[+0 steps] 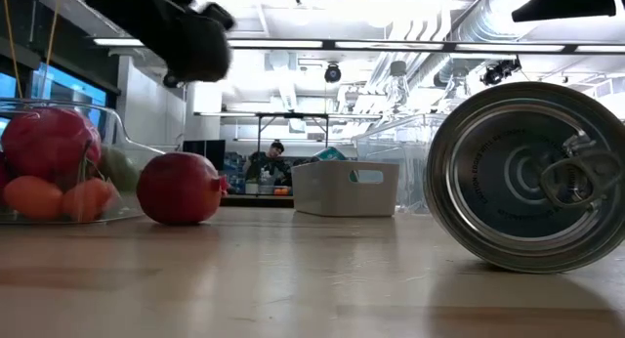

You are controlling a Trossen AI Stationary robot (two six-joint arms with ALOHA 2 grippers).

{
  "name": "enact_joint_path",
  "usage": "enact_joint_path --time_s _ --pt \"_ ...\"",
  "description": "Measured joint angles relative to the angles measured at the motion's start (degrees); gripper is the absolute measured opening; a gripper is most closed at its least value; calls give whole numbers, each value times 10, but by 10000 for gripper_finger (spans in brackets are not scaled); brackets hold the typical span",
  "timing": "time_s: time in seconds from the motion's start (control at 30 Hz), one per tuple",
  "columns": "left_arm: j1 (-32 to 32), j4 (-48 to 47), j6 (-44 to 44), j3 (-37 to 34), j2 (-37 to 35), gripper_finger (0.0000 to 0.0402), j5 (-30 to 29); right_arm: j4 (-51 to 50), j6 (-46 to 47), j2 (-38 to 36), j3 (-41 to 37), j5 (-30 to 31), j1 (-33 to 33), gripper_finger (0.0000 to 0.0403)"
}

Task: Pick & Place Food Item
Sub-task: Put the left black plum into the left transparent bin

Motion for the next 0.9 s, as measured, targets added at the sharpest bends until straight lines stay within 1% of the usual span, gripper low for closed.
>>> enact_joint_path --time_s 0.1,0.17,0.23,0.37,0.47,0.57,0.73,0.8,0.9 --pt "-6 -100 -48 0 -46 231 -71 0 -2 0 0 0 0 396" --pt "-5 -159 -85 0 -75 231 -104 3 -11 0 0 0 0 396" --pt "0 -218 -119 0 -100 231 -120 13 -27 0 0 0 0 396" --pt "32 -305 -162 0 -137 230 -124 17 -32 0 0 3 0 396" --pt "60 -329 -182 -1 -156 230 -126 17 -32 0 0 3 0 396" --pt "86 -331 -190 -2 -163 232 -125 19 -31 0 0 3 0 396" --pt "116 -335 -193 -8 -160 253 -125 21 -31 0 0 4 0 396" --pt "129 -340 -208 -10 -159 260 -126 21 -30 0 0 4 0 396" --pt "146 -351 -214 -10 -159 265 -127 22 -30 0 0 4 0 396"
